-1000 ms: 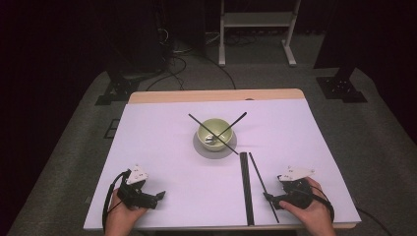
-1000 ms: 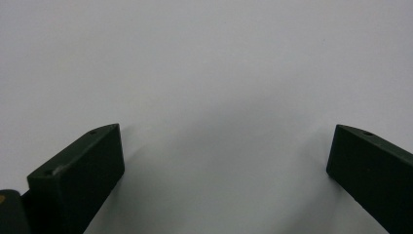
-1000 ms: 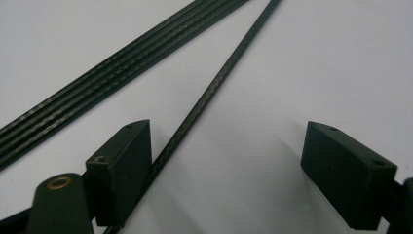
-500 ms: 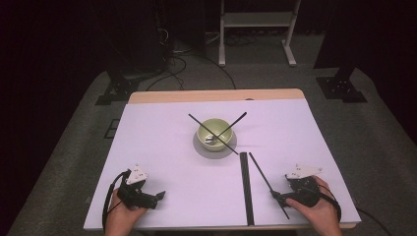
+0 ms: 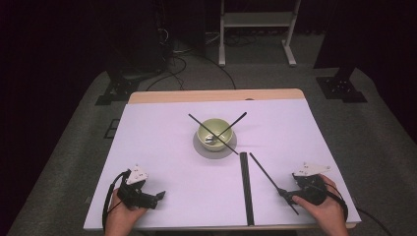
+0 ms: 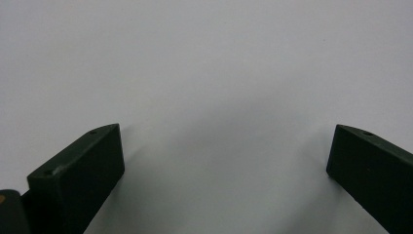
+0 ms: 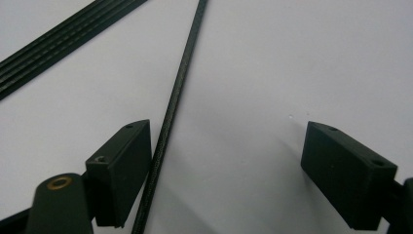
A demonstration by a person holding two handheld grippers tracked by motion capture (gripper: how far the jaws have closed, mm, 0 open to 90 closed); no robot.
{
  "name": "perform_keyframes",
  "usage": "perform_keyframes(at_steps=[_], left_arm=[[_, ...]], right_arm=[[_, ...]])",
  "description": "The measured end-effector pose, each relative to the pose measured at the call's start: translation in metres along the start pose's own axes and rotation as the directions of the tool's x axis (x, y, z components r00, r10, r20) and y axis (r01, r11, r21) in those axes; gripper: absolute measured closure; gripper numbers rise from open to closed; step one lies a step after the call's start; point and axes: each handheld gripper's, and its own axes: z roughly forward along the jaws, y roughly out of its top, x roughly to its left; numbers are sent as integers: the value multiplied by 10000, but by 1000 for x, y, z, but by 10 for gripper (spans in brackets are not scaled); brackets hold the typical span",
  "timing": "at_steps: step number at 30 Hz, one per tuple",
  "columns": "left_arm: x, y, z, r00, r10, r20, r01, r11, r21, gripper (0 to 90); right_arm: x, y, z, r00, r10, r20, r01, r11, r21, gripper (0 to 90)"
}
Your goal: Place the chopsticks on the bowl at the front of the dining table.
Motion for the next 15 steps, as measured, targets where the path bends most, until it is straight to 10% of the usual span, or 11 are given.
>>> perform_keyframes(at_steps=[15], left_arm=[[0,0,0,10000,-2,3,2,10000,1,0]], right_arm=[[-19,-7,-6,9986,406,340,-405,9992,-19,176]])
